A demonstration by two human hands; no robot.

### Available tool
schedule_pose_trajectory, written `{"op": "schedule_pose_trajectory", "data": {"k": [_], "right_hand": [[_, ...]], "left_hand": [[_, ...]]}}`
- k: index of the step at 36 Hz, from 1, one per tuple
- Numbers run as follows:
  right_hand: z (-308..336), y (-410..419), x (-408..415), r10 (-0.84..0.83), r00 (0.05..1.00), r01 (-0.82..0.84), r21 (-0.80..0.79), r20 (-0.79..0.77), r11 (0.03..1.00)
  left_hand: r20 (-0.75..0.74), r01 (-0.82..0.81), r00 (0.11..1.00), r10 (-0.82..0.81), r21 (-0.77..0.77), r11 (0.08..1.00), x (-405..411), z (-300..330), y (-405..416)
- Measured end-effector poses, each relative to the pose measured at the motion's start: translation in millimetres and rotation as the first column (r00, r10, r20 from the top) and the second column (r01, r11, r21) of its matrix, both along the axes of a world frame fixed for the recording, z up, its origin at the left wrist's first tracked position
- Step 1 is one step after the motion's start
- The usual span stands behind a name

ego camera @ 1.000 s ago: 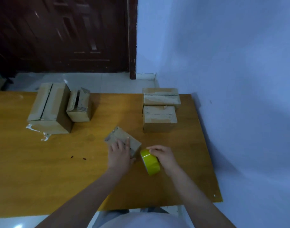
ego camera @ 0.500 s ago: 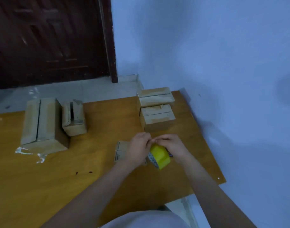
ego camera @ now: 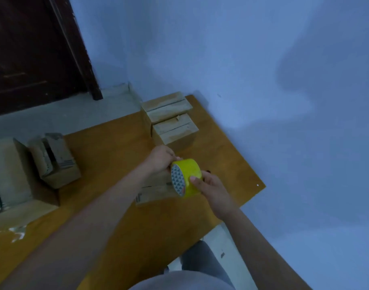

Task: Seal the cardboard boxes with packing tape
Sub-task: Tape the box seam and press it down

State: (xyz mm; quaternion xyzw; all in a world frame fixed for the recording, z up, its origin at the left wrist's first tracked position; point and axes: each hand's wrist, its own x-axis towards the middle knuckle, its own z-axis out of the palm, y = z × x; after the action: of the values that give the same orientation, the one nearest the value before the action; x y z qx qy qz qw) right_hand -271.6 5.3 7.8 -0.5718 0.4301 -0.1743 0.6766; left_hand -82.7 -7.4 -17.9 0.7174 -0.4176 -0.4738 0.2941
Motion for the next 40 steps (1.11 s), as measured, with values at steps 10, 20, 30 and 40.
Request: {"op": "schedule_pose_trajectory", "data": {"k": [10,20,30,40], "right_hand": [[-15,31,-11,-0.046,0.969,0.059,0.046,-0.242,0.997],[-25,35,10,-0.042,0.947,0.075,0.093,-0.320,0.993],[-33,37,23,-0.062,0.909,0.108,0.090,-0.411,0.990],[-31,33,27,-0.069,0.899,0.105,0.060,-0.433,0.993]], "left_hand": [[0.320,0.204,0.932,-0.173,-0.066,0.977,8,-16,-7],[0.315,0.124,0.948,-0.051,-0.218,0.968,-1,-55,5],[0.184,0.068,0.982,-0.033,-0.190,0.979,6,-71,2],[0.128,-0.008,0.991,0.032,-0.189,0.982,7,-74,2]]}}
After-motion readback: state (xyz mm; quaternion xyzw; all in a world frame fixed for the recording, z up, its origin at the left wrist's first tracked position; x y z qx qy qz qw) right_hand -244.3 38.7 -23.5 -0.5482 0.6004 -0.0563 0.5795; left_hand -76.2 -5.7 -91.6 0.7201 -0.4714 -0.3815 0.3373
